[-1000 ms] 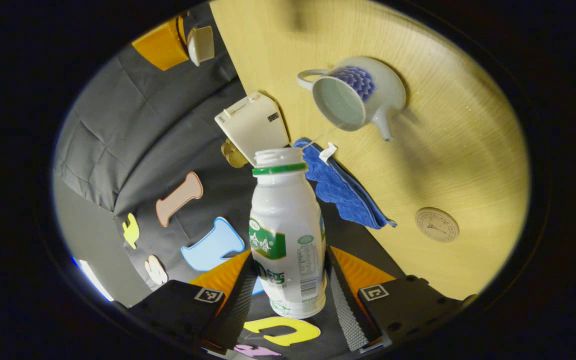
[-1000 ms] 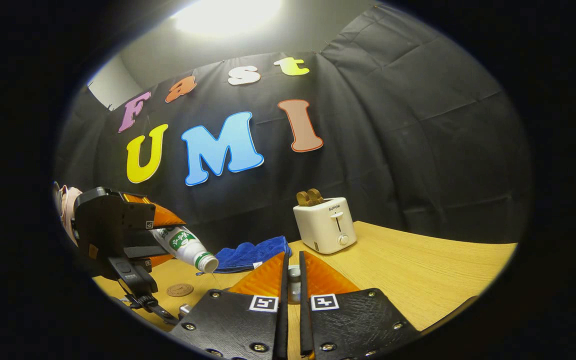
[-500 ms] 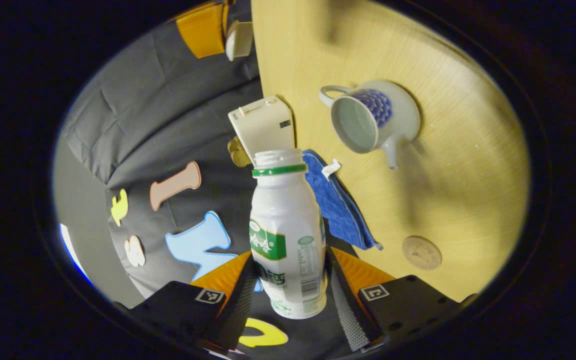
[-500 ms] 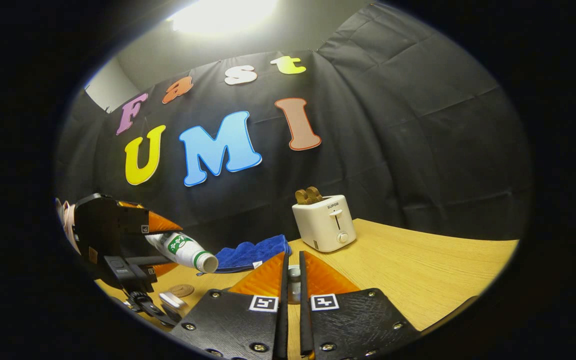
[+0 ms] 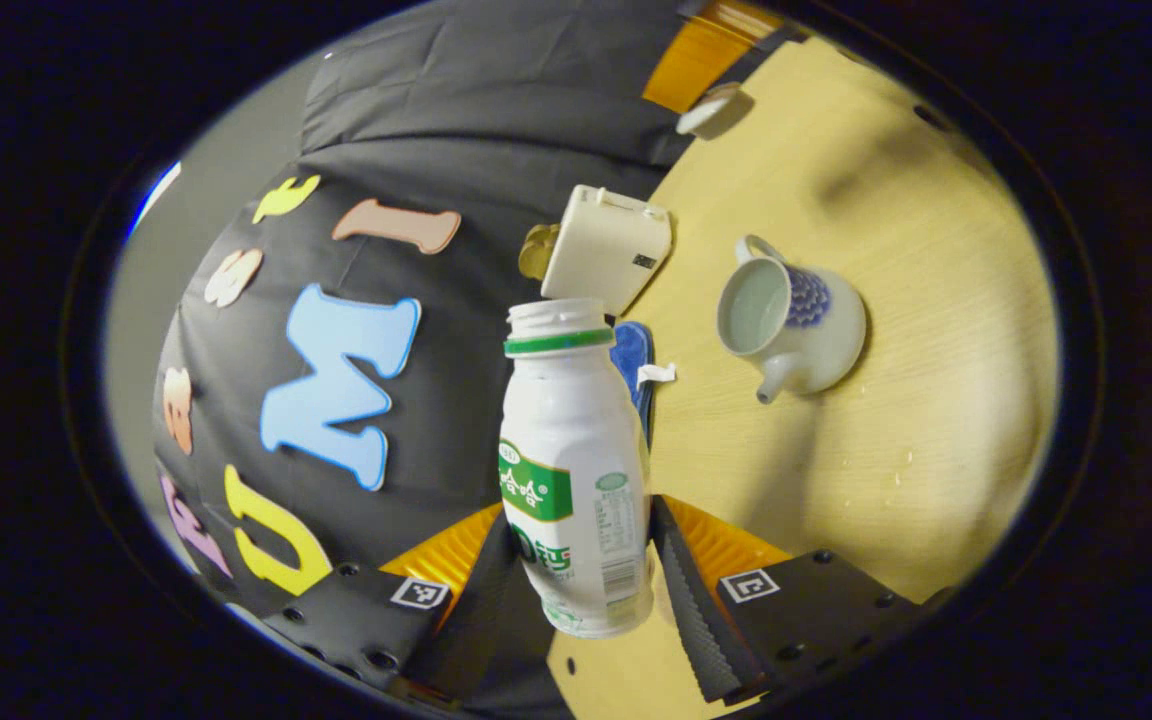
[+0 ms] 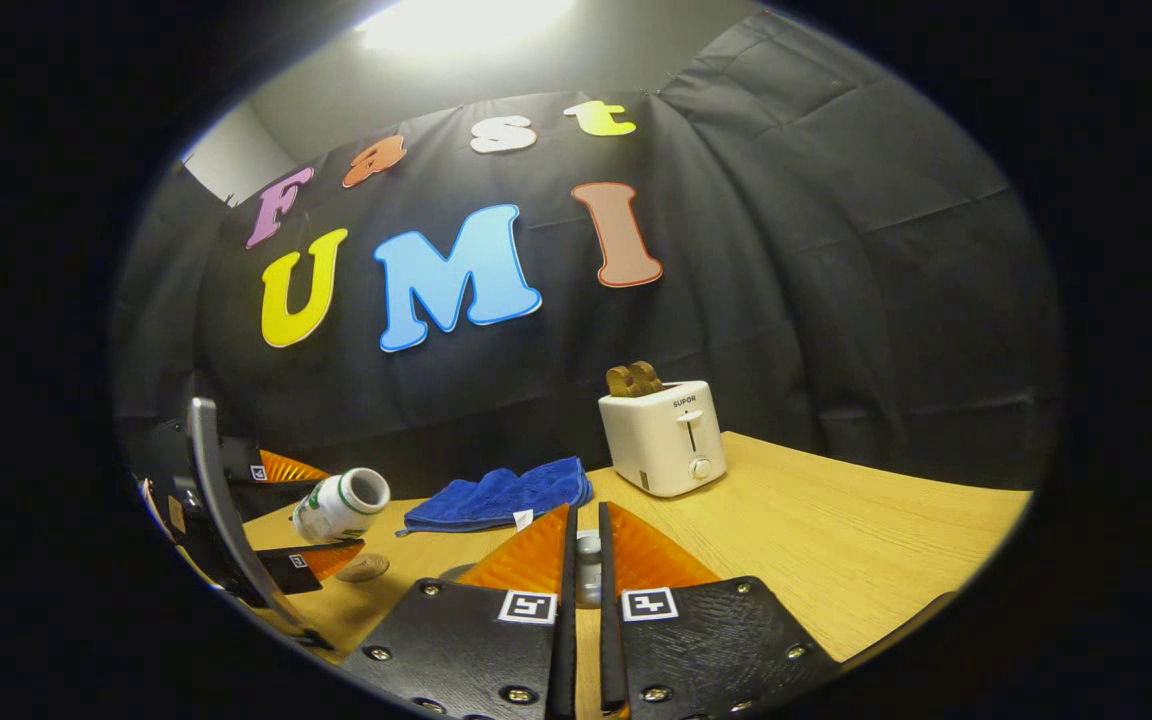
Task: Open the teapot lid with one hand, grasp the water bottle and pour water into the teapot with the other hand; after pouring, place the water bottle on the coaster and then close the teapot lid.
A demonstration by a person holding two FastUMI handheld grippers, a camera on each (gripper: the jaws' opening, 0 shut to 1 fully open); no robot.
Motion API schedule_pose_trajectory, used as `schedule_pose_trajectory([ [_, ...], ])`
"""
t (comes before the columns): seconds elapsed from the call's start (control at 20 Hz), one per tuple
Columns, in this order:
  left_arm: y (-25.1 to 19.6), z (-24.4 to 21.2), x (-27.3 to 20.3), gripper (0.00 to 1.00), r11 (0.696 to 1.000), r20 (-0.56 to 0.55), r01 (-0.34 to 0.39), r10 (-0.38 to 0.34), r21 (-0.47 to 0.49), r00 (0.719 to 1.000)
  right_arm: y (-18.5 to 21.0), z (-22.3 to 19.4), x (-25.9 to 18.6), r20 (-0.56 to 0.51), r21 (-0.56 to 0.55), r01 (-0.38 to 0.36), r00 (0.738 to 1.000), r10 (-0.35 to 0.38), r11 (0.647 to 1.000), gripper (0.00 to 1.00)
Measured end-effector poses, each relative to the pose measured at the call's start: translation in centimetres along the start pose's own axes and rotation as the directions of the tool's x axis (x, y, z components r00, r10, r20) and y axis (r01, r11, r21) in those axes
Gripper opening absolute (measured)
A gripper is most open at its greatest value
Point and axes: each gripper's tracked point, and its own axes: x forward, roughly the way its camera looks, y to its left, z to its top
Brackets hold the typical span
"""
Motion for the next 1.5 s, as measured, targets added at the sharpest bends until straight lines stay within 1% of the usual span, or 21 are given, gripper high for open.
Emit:
schedule_pose_trajectory([
  [0.1,0.1,-0.9,-0.8,0.89,0.991,0.003,-0.009,0.009,-0.137,1.0,0.8,-0.6,0.5,-0.027,-0.019,-0.012,1.0,0.012,1.0,0.09],
  [0.15,0.1,-1.3,-1.4,0.89,0.979,0.004,-0.012,0.013,-0.204,1.0,1.5,-0.8,0.7,-0.041,-0.024,-0.026,0.999,0.025,0.999,0.09],
  [0.25,0.2,-2.2,-1.9,0.89,0.943,0.001,-0.024,0.026,-0.333,1.0,3.0,-1.2,1.2,-0.067,-0.045,-0.053,0.997,0.05,0.998,0.09],
  [0.35,0.4,-3.1,-3.2,0.89,0.888,0.001,-0.041,0.047,-0.458,0.999,4.5,-1.3,1.7,-0.084,-0.066,-0.079,0.994,0.073,0.995,0.09],
  [0.4,0.7,-3.7,-3.6,0.89,0.856,-0.001,-0.051,0.058,-0.515,0.998,5.3,-1.6,2.1,-0.094,-0.073,-0.092,0.992,0.085,0.993,0.09],
  [0.55,0.9,-4.8,-5.0,0.8,0.756,-0.001,-0.057,0.074,-0.652,0.997,7.6,-2.3,3.1,-0.122,-0.099,-0.131,0.985,0.118,0.986,0.1],
  [0.6,1.2,-5.2,-5.5,0.77,0.731,-0.007,-0.064,0.082,-0.679,0.997,8.1,-2.5,3.3,-0.13,-0.103,-0.14,0.983,0.126,0.985,0.1],
  [0.65,1.7,-5.7,-5.9,0.84,0.707,-0.014,-0.077,0.094,-0.703,0.996,8.5,-2.7,3.6,-0.138,-0.102,-0.147,0.982,0.132,0.984,0.1],
  [0.7,2.1,-6.1,-6.4,0.84,0.683,-0.02,-0.086,0.104,-0.725,0.994,8.9,-3.0,3.9,-0.147,-0.101,-0.151,0.98,0.135,0.983,0.1],
  [0.75,2.5,-6.4,-6.9,0.89,0.657,-0.023,-0.093,0.114,-0.748,0.993,9.3,-3.4,4.1,-0.155,-0.102,-0.155,0.978,0.138,0.983,0.1],
  [0.8,2.7,-6.6,-7.3,0.83,0.633,-0.021,-0.094,0.121,-0.768,0.992,9.6,-3.7,4.4,-0.163,-0.105,-0.158,0.977,0.14,0.982,0.1],
  [0.9,3.6,-6.9,-7.5,0.83,0.598,-0.022,-0.1,0.136,-0.795,0.991,9.9,-4.5,4.7,-0.179,-0.115,-0.161,0.974,0.139,0.98,0.09],
  [1.1,4.4,-6.9,-8.9,0.83,0.556,-0.014,-0.106,0.168,-0.824,0.986,9.9,-5.7,5.2,-0.208,-0.12,-0.158,0.969,0.13,0.98,0.09],
  [1.15,4.5,-6.7,-9.1,0.78,0.547,-0.008,-0.104,0.175,-0.831,0.985,9.9,-5.9,5.3,-0.215,-0.119,-0.157,0.968,0.129,0.98,0.09],
  [1.2,4.8,-6.6,-9.3,0.83,0.539,-0.005,-0.105,0.184,-0.836,0.983,9.9,-6.2,5.3,-0.221,-0.12,-0.158,0.967,0.128,0.98,0.09],
  [1.35,4.9,-6.3,-9.6,0.83,0.528,0.001,-0.102,0.192,-0.843,0.981,9.8,-6.7,5.4,-0.235,-0.131,-0.153,0.965,0.12,0.979,0.1],
  [1.4,4.9,-6.2,-9.7,0.89,0.521,0.003,-0.1,0.192,-0.847,0.981,9.7,-7.0,5.4,-0.24,-0.132,-0.151,0.964,0.117,0.98,0.1],
  [1.45,4.6,-6.1,-9.6,0.83,0.514,0.006,-0.093,0.188,-0.853,0.982,9.7,-7.1,5.4,-0.244,-0.133,-0.15,0.963,0.114,0.98,0.09],
  [1.5,4.6,-6.1,-9.6,0.83,0.506,0.007,-0.09,0.187,-0.858,0.982,9.6,-7.2,5.3,-0.243,-0.134,-0.149,0.963,0.113,0.98,0.09],
])
